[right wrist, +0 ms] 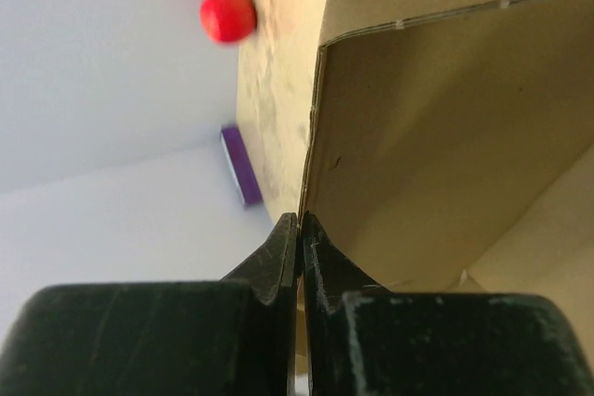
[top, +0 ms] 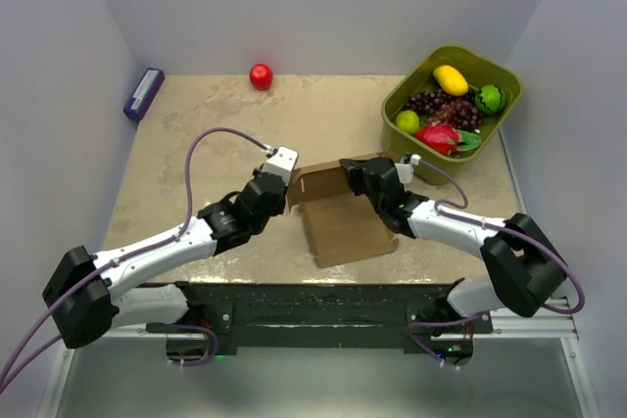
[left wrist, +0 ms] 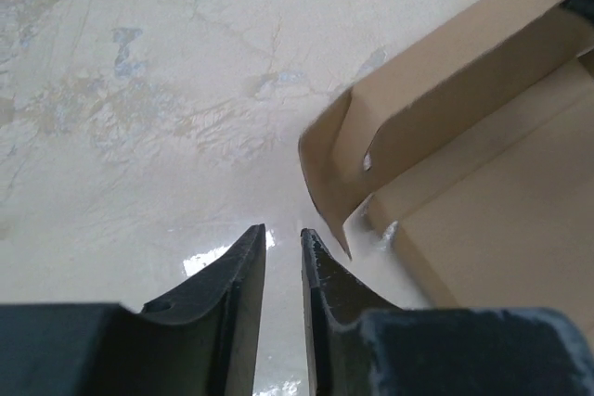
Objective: Fold the paper box
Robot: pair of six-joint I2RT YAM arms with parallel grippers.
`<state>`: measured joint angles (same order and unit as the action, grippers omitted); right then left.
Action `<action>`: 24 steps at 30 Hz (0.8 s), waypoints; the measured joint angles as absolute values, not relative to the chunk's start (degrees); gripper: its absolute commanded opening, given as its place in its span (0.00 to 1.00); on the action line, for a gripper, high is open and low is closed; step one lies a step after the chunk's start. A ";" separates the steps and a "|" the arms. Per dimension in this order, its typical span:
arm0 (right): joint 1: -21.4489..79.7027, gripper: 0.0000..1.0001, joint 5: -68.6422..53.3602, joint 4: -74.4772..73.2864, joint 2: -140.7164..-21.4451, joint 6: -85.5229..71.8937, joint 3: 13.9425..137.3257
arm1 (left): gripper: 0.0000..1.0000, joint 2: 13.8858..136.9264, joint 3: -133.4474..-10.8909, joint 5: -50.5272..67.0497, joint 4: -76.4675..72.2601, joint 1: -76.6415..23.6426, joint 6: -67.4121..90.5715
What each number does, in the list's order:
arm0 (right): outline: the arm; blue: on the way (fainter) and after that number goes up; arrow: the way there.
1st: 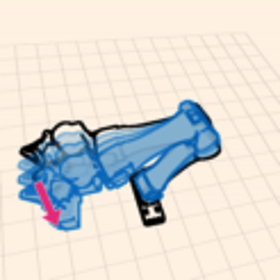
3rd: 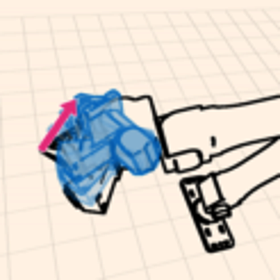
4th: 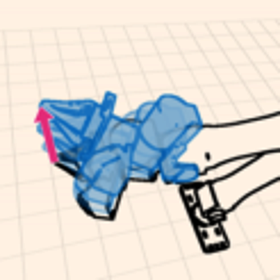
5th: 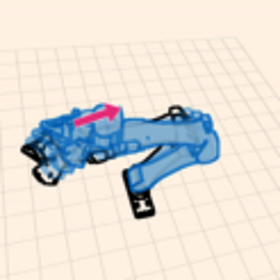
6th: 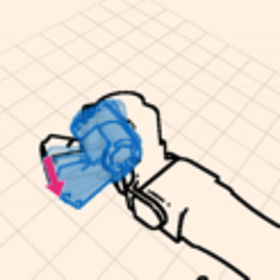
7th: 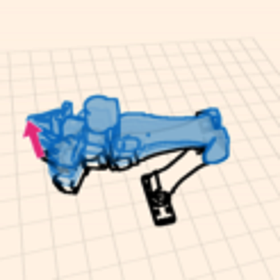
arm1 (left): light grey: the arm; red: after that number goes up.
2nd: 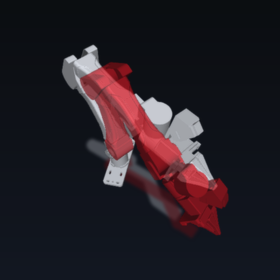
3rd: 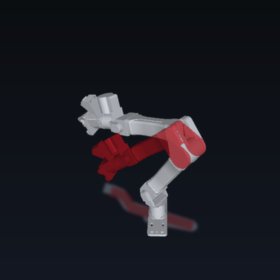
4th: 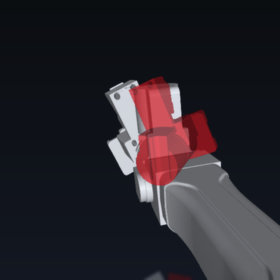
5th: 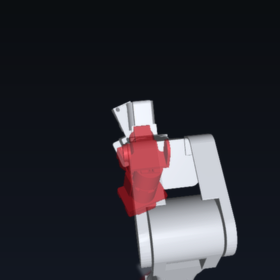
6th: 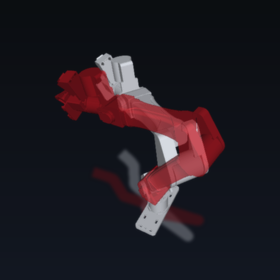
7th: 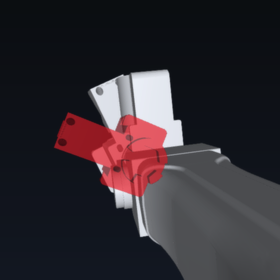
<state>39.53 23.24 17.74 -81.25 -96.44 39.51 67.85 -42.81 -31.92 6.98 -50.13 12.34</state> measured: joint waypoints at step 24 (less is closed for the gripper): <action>37.58 0.00 27.49 16.47 -81.36 -96.31 39.18 | 0.49 69.41 -39.90 -27.11 -2.59 -49.01 12.05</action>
<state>37.58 27.49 16.47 -81.36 -96.31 39.18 69.41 -39.90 -27.11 -2.59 -49.01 12.05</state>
